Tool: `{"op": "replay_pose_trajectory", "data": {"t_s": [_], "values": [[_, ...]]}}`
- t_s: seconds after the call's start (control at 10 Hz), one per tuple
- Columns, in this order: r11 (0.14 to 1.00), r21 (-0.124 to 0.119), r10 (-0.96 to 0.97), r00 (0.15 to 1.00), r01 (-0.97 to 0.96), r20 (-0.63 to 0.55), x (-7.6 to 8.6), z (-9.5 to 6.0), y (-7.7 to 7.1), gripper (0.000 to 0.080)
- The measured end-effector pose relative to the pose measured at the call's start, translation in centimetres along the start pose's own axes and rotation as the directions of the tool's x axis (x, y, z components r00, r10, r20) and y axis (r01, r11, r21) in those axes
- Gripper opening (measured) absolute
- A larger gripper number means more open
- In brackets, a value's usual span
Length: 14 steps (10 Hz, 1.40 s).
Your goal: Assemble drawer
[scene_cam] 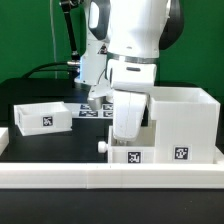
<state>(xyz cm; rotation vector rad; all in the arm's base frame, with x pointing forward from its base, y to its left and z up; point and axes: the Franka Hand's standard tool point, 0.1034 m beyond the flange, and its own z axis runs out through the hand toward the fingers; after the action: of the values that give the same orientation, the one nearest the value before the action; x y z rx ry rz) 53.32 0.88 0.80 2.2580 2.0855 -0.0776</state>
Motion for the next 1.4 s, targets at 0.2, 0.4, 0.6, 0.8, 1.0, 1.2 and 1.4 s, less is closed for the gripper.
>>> {"op": "replay_pose_trajectory", "data": {"t_s": [0.2,0.4,0.6,0.8,1.0,1.2,1.4], "values": [[1.000,0.000,0.000,1.000,0.000,0.000,0.0,0.0,0.0,0.0280],[1.000,-0.002,-0.001,1.000,0.001,0.003,-0.1,-0.5,0.2,0.0416],[1.000,-0.005,-0.001,1.000,0.001,0.008,-0.1,-1.8,0.5,0.0629],[1.000,0.006,0.003,1.000,-0.003,0.023,-0.7,-3.6,0.7,0.0646],[1.000,0.011,-0.004,0.999,0.003,0.038,-1.8,-5.4,1.1,0.0649],[0.999,0.011,-0.052,0.998,0.052,0.045,-4.2,-6.2,1.4,0.0649],[0.998,0.018,-0.059,0.997,0.059,0.042,-5.3,-5.9,1.3,0.0649]]}}
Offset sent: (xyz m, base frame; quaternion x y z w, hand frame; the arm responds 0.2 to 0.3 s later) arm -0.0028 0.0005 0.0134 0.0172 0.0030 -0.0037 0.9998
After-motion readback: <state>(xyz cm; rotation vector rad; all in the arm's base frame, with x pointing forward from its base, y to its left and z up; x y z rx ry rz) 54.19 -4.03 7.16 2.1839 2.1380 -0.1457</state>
